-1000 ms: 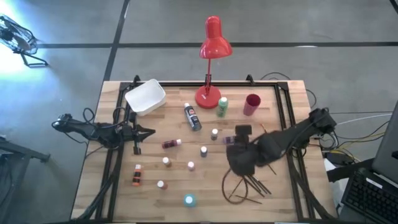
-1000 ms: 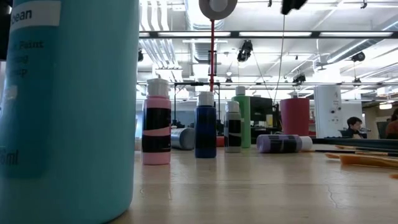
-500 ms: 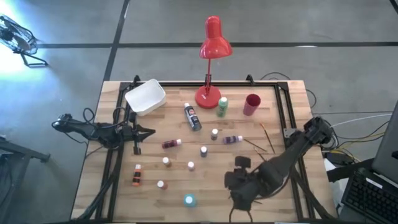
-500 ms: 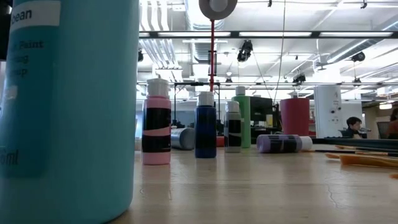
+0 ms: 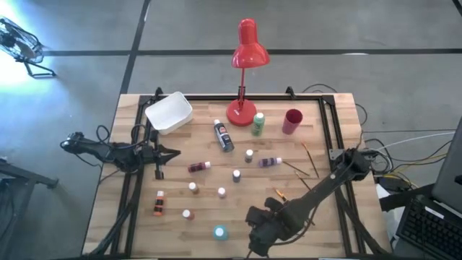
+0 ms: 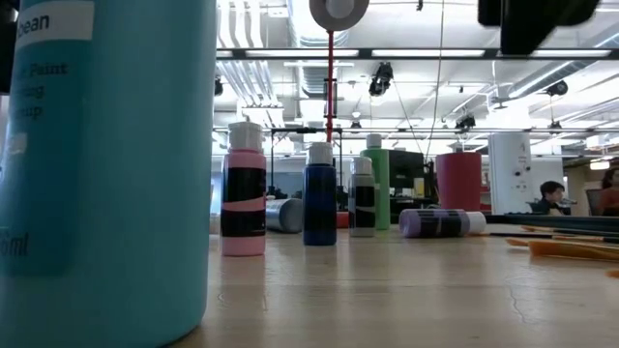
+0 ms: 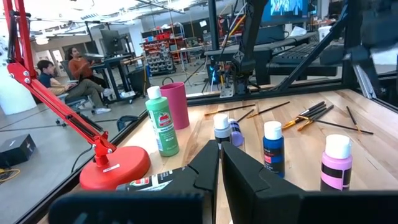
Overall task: Pick & Place Paint Supplies
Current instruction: Put the gold paintbrush into the pink cup
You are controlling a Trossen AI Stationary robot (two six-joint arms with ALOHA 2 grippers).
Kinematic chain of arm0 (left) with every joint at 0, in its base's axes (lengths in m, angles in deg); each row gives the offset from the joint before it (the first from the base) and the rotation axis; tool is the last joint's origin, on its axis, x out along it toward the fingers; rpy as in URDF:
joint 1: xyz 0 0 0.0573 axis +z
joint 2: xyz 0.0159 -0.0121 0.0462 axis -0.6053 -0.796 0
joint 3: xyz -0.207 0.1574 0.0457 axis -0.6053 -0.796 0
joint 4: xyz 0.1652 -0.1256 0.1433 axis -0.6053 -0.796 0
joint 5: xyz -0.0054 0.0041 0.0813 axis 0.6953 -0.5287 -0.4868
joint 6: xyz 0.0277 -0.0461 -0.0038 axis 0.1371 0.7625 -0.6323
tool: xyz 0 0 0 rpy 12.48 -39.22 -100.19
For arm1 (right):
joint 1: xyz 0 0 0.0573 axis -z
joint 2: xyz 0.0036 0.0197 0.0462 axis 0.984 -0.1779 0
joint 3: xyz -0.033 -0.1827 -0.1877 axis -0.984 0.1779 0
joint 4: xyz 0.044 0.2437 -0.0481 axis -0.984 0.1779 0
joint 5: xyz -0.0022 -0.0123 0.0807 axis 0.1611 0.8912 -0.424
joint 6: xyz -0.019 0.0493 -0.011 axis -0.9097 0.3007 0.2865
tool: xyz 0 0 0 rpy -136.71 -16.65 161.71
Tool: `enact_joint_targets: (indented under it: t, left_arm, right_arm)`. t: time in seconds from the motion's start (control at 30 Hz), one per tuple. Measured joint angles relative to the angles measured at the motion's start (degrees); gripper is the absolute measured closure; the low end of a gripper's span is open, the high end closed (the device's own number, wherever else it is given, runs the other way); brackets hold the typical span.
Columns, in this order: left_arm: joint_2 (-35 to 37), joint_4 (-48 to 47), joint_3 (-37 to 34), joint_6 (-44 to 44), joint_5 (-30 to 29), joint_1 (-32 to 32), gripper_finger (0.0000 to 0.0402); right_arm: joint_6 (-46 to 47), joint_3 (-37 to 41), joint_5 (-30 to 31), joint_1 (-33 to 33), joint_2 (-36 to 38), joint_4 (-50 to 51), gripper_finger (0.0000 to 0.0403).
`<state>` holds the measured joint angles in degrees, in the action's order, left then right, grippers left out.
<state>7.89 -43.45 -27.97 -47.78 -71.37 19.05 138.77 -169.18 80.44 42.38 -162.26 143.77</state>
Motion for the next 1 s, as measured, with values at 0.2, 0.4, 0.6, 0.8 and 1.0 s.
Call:
enact_joint_targets:
  t: [0.2, 0.4, 0.6, 0.8, 1.0]
  left_arm:
    - [0.02, 0.00, 0.00, -0.02, 0.00, 0.00, 0.0377]
    - [0.02, 0.00, 0.00, 0.00, 0.01, 0.00, 0.0377]
    - [0.00, 0.00, 0.00, 0.00, 0.02, 0.00, 0.0377]
    - [0.02, 0.01, 0.00, 0.00, 0.00, 0.00, 0.0377]
    - [0.02, 0.00, 0.00, 0.00, 0.01, 0.00, 0.0377]
  right_arm:
    - [5.54, 0.02, -0.64, -0.54, -3.64, -0.50, 0.0262]
    - [6.26, 0.02, -1.26, -0.96, -5.80, -0.66, 0.0238]
    - [7.03, 0.13, -1.80, -1.17, -7.50, -0.47, 0.0239]
    - [9.01, 0.40, -0.34, -0.65, -7.60, -0.29, 0.0260]
    - [8.96, 1.22, -0.95, -0.07, -7.62, 2.43, 0.0266]
